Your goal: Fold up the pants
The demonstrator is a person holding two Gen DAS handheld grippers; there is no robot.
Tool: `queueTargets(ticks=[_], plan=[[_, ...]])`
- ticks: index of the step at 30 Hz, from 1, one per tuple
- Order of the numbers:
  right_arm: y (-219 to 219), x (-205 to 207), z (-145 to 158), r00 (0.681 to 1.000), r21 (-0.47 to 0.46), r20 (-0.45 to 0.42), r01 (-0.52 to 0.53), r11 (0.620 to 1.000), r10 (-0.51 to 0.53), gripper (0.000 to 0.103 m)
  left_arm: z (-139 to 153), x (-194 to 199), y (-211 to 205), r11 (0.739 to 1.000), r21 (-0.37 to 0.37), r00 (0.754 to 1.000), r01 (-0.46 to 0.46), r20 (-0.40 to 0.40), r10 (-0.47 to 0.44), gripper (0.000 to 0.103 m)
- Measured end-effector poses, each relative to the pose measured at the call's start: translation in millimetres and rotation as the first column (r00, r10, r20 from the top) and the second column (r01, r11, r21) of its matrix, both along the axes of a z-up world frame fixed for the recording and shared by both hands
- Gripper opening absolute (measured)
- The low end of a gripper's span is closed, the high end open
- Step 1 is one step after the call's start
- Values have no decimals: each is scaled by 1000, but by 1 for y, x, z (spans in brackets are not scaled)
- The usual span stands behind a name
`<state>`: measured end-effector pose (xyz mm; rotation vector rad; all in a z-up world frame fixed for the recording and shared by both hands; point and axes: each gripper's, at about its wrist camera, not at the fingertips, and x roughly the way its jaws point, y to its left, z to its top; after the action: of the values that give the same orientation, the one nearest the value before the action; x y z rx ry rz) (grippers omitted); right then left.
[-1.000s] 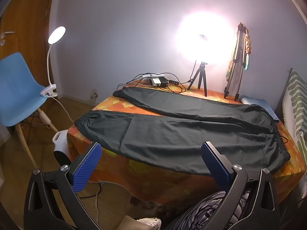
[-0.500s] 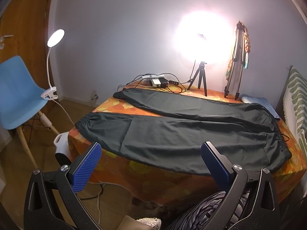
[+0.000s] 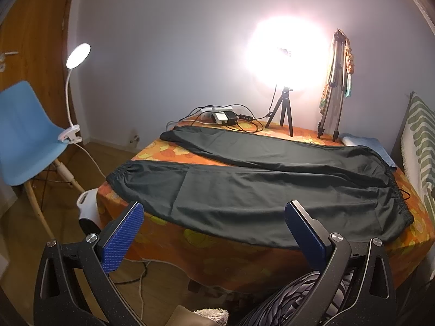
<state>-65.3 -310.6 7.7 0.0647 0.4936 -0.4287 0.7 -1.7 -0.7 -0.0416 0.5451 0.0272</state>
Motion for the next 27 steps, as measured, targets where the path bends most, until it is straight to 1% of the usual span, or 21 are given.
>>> queueTargets(ticks=[17, 27], plan=[[-1, -1, -1, 1000, 1, -2, 0, 1000, 0, 103, 0, 0, -7, 1000, 23, 1000, 17, 13, -18, 103], [-1, -1, -2, 1000, 2, -3, 0, 1000, 0, 103, 0, 0, -7, 1000, 21, 1000, 18, 14, -18, 103]])
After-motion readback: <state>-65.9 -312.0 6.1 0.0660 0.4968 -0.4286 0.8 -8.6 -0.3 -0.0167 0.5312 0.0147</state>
